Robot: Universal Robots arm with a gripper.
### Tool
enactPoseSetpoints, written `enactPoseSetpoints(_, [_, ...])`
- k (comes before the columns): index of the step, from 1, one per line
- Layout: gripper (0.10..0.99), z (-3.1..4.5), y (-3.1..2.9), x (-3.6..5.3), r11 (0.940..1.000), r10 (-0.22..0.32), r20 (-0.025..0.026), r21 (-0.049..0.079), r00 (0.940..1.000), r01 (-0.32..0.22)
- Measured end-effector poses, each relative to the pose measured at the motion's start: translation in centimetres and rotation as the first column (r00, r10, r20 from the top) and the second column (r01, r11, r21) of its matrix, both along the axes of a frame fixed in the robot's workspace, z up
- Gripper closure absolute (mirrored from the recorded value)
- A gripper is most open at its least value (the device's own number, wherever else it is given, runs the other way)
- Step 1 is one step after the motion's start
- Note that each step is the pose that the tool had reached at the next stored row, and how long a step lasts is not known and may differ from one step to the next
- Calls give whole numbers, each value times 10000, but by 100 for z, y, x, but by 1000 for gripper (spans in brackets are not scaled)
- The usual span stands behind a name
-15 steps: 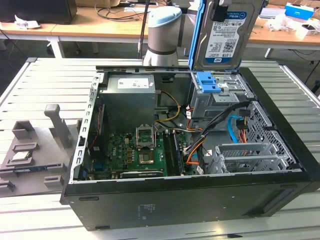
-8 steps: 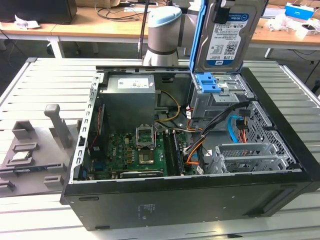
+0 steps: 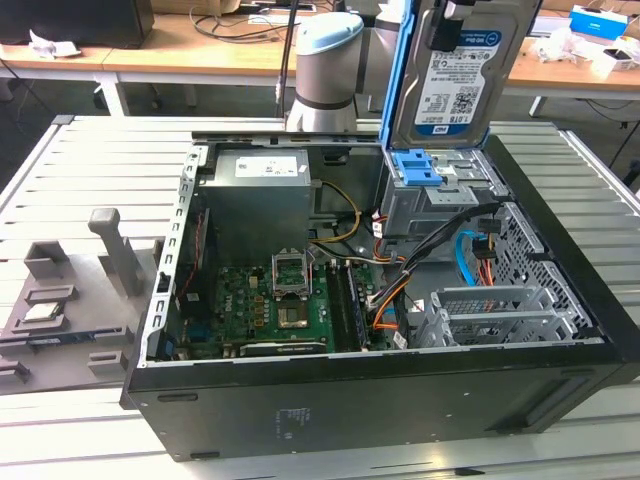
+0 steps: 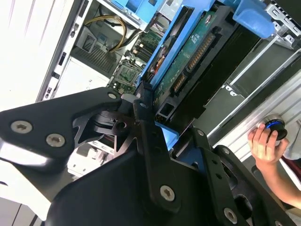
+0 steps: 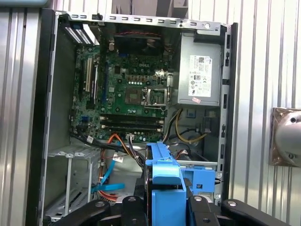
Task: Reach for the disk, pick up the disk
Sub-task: 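Pick up the disk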
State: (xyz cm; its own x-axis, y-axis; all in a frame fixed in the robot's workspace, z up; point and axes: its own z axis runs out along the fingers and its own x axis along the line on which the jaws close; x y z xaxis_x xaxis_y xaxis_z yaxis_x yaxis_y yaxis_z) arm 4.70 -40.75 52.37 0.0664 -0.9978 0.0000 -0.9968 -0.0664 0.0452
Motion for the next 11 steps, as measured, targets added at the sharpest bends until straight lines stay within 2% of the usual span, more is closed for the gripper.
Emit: enactPoseSetpoints(11, [718,0,-115,2,10000,-1,0,0,10000,1])
